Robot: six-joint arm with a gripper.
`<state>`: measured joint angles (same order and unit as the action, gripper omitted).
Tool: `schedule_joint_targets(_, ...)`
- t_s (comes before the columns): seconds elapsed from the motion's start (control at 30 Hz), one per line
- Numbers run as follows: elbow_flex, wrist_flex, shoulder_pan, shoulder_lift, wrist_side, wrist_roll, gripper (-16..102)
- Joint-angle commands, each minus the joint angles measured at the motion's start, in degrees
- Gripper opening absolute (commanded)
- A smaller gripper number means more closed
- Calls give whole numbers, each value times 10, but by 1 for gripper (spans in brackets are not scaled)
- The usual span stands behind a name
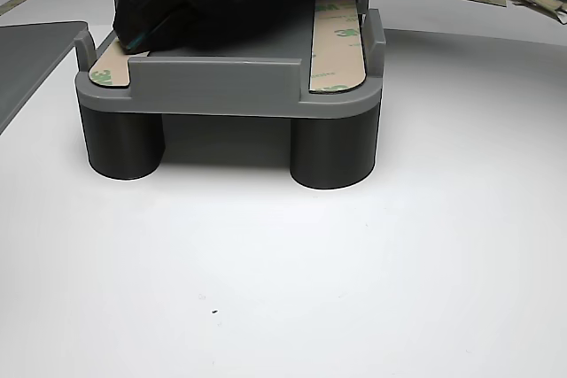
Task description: Peel off protective film from adhesive tape.
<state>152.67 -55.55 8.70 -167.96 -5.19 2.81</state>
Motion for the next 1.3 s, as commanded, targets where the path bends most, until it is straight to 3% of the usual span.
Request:
schedule_joint_targets(0.0, -15, 4, 9, -13, 13, 10, 100)
schedule_joint_targets(0.83, -16, 1, 9, -13, 8, 6, 100)
schedule_joint_targets(0.87, -16, 1, 9, -13, 6, 5, 91)
schedule_joint_targets(0.9, -16, 1, 9, -13, 13, 10, 69)
schedule_joint_targets(1.0, -20, 3, 9, -13, 20, 13, -11)
schedule_joint_targets(1.1, -33, 4, 9, -9, -12, -7, -11)
schedule_joint_targets(1.27, -73, 5, -9, 3, -7, -18, -11)
